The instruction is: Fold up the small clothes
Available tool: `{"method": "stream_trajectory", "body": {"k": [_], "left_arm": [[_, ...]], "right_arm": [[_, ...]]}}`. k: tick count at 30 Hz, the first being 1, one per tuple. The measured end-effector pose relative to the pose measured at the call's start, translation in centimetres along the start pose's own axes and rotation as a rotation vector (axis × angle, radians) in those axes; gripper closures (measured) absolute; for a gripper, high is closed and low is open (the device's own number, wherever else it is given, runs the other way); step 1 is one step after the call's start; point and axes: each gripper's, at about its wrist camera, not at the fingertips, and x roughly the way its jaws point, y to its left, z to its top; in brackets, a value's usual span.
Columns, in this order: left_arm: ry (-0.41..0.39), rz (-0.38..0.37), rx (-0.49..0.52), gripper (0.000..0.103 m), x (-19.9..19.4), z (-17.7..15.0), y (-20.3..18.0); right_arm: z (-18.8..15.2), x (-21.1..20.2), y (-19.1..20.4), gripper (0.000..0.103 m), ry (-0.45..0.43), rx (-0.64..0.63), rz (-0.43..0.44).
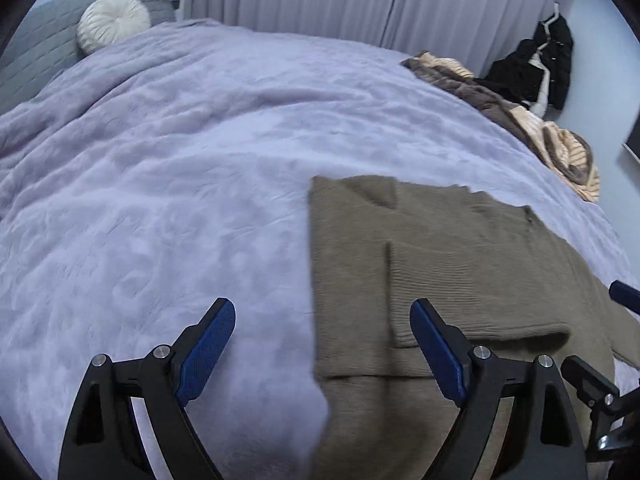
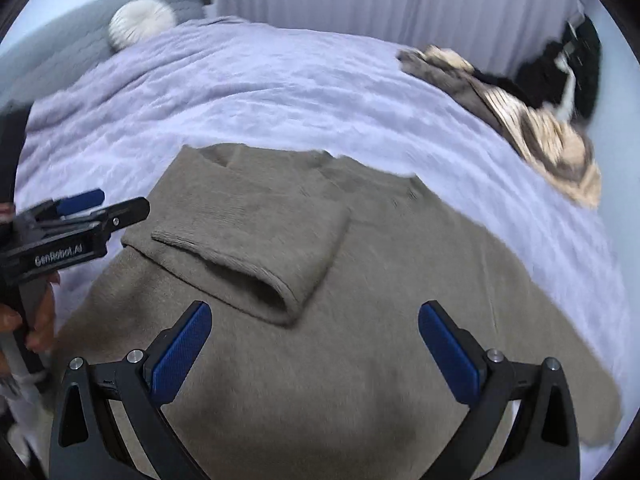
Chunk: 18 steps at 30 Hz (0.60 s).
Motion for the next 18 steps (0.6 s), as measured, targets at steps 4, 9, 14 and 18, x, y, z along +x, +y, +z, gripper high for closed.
{"method": "stream_trajectory", "body": {"k": [4,9,14,18], "left_arm": [[0.098,0.060,0.000,0.014,3.6,-1.0,1.1],[0.078,0.060,0.000,0.012,4.0,-2.0,1.2],[0.078,0.064,0.016,0.008,4.0,-1.9,1.0],[0.079,0.075,0.027,0.007,4.2,-1.8,0.7]], "right_arm": [[2.0,4.2,4.8,0.007,0.038,-0.260,-0.146],[2.8,5.4,0.7,0.097,0.046,-0.030,-0.092],[-4.8,4.2,-13.7,0.085,-0.049,0.823,0.241],[-13.3,6.6,-17.7,0.040,-0.027,1.264,0.478]]}}
